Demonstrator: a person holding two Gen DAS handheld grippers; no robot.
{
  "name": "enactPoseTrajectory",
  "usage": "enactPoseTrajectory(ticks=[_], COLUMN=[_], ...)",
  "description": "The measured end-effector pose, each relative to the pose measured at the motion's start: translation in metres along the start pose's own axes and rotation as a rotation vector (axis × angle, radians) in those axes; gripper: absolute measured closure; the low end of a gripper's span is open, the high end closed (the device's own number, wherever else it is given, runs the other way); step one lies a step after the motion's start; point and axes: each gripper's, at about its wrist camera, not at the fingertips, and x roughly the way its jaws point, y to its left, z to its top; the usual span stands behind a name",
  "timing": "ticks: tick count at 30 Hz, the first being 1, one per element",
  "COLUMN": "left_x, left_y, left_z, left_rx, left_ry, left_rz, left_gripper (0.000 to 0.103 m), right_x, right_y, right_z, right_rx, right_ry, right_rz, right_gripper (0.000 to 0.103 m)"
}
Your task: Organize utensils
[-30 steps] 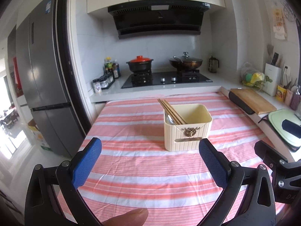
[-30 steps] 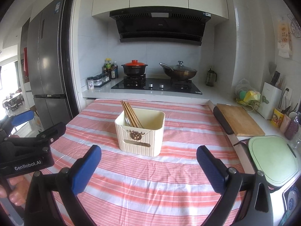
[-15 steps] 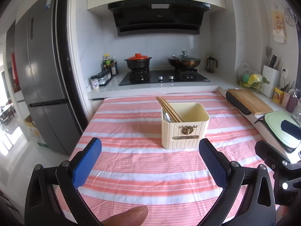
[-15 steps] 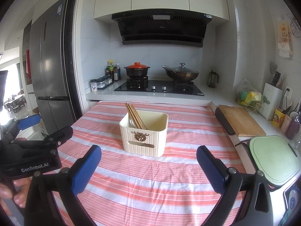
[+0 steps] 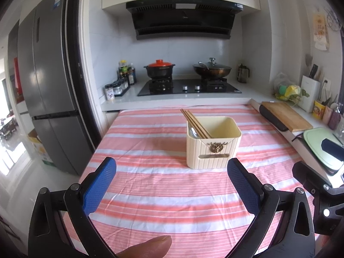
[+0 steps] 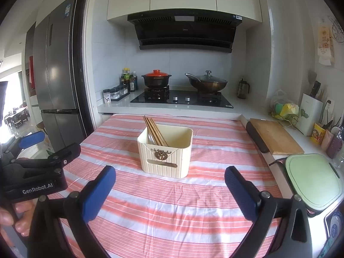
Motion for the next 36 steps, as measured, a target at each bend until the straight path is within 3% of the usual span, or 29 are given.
enactPoseTrajectory(ticks=[36], left_x=[-0.0009], left_y=[-0.0032], left_z=[0.0015], left_rx=[-0.004], left_ry=[0.002], left_rz=[-0.006], left_gripper=[0.0], right_x=[-0.0034], right_y=[0.004], right_z=[0.0015], right_rx=[-0.006], right_ry=[-0.001], right_rz=[0.006], right_gripper=[0.0])
